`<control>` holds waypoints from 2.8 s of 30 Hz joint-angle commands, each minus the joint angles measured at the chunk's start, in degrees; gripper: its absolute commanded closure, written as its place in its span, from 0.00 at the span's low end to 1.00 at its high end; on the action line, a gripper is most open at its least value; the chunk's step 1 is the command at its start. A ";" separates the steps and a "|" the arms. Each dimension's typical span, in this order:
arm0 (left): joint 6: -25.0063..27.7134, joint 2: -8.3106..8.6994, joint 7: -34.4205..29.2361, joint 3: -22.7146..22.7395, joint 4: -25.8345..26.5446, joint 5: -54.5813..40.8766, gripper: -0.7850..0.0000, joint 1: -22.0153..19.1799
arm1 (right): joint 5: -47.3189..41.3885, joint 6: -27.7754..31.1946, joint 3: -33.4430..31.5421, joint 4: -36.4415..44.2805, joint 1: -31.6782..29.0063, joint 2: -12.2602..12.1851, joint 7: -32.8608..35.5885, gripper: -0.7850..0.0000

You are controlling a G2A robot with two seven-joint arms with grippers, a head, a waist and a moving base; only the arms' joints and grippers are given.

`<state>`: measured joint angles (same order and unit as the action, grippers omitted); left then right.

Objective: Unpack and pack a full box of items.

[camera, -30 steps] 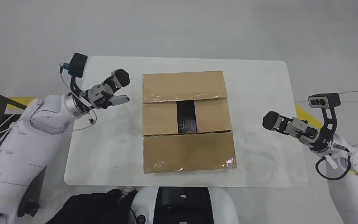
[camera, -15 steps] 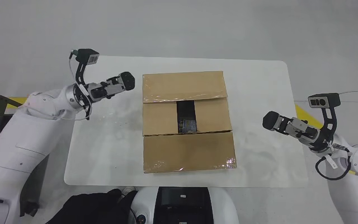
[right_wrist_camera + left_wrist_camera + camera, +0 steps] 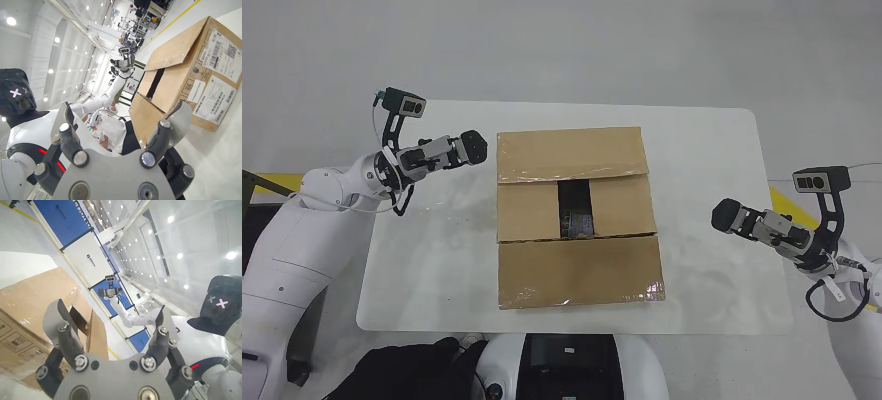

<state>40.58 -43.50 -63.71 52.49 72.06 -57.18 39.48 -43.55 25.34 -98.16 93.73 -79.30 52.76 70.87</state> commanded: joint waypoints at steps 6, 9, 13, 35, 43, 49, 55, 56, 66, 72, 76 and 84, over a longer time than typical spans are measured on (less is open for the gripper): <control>0.00 0.00 0.00 0.00 0.00 -0.01 0.00 0.00 | 0.00 0.00 0.00 0.00 0.00 0.00 0.00 0.00; 0.00 0.00 0.00 0.00 0.00 -0.01 0.00 0.00 | 0.00 0.00 0.00 0.00 0.00 0.00 0.00 0.00; -1.85 0.08 0.78 0.52 1.35 2.56 0.00 0.52 | 0.00 0.00 0.00 0.00 0.00 0.00 0.00 0.00; -18.35 -0.95 -9.29 2.37 7.30 0.43 0.00 7.57 | 0.00 0.00 0.00 0.00 0.00 0.00 0.00 0.00; -23.68 -1.01 -7.60 3.84 6.91 3.13 0.00 9.66 | 0.00 0.00 0.00 0.00 0.00 0.00 0.00 0.00; -25.02 -1.42 -5.31 5.04 6.69 3.91 0.00 10.01 | 0.00 0.00 0.00 0.00 0.00 0.00 0.00 0.00; -25.86 -2.00 -4.49 5.77 5.28 4.53 0.00 9.65 | 0.00 0.00 0.00 0.00 0.00 0.00 0.00 0.00; -26.04 -2.10 -4.31 5.89 4.79 4.58 0.00 9.57 | 0.00 0.00 0.00 0.00 0.00 0.00 0.00 0.00; -25.80 -3.61 -5.15 6.02 2.78 2.95 0.00 8.30 | 0.00 0.00 0.00 0.00 0.00 0.00 0.00 0.00; -24.52 -4.94 -5.96 5.52 1.64 1.47 0.00 6.36 | 0.00 0.00 0.00 0.00 0.00 0.00 0.00 0.00; -22.64 -5.78 -6.40 5.70 0.84 0.03 0.00 5.20 | 0.00 0.00 0.00 0.00 0.00 0.00 0.00 0.00; -20.22 -7.27 -4.78 5.94 -2.06 2.67 0.00 0.67 | 0.00 0.00 0.00 0.00 0.00 0.00 0.00 0.00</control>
<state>20.26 -50.52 -68.56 58.54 70.28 -54.34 40.69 -43.55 25.34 -98.16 93.73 -79.30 52.76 70.87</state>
